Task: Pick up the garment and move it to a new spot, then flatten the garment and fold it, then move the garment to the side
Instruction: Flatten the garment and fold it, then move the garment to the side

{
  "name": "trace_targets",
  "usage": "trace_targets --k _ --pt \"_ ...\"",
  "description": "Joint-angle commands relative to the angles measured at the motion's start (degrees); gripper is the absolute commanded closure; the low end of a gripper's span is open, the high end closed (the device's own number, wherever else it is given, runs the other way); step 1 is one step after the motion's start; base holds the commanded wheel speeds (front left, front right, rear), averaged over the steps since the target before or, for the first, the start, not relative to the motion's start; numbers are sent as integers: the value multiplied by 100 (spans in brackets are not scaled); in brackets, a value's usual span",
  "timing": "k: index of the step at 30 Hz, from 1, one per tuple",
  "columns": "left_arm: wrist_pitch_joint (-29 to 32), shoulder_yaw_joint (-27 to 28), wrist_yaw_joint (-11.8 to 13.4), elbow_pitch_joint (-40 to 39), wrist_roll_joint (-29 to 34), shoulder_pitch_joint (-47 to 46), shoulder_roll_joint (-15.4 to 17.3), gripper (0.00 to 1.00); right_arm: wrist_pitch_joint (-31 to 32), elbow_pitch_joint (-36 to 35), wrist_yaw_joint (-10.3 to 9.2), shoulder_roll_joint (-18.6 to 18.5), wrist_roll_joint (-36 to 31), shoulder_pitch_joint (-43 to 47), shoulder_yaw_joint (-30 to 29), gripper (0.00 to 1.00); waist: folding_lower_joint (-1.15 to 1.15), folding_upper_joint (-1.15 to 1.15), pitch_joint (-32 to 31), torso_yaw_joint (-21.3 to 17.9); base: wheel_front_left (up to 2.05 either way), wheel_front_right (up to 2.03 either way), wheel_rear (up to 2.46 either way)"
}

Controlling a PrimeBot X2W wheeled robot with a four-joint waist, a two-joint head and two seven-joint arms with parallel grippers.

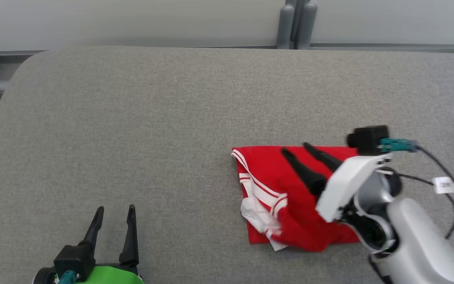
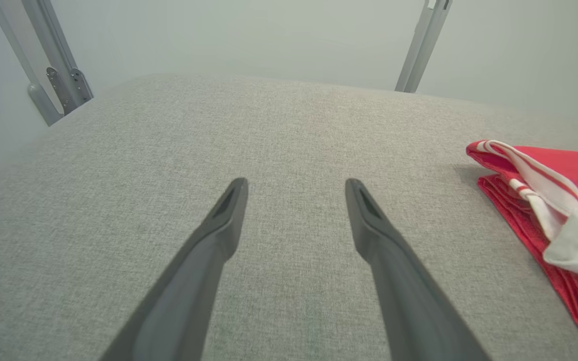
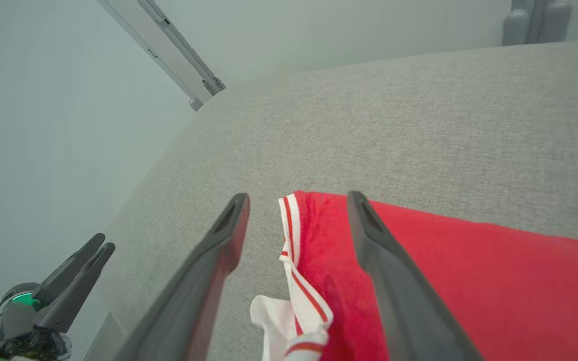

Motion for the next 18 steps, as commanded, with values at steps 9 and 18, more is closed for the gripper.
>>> trace_targets --k 9,18 --pt "-8 68 -133 -106 120 -170 -212 0 1240 -440 1 -746 -577 709 -1558 0 0 44 499 -165 0 0 0" --pt "-7 112 -228 -38 212 -390 -335 0 1924 -320 0 -675 -639 864 -1733 0 0 44 661 48 0 0 0"
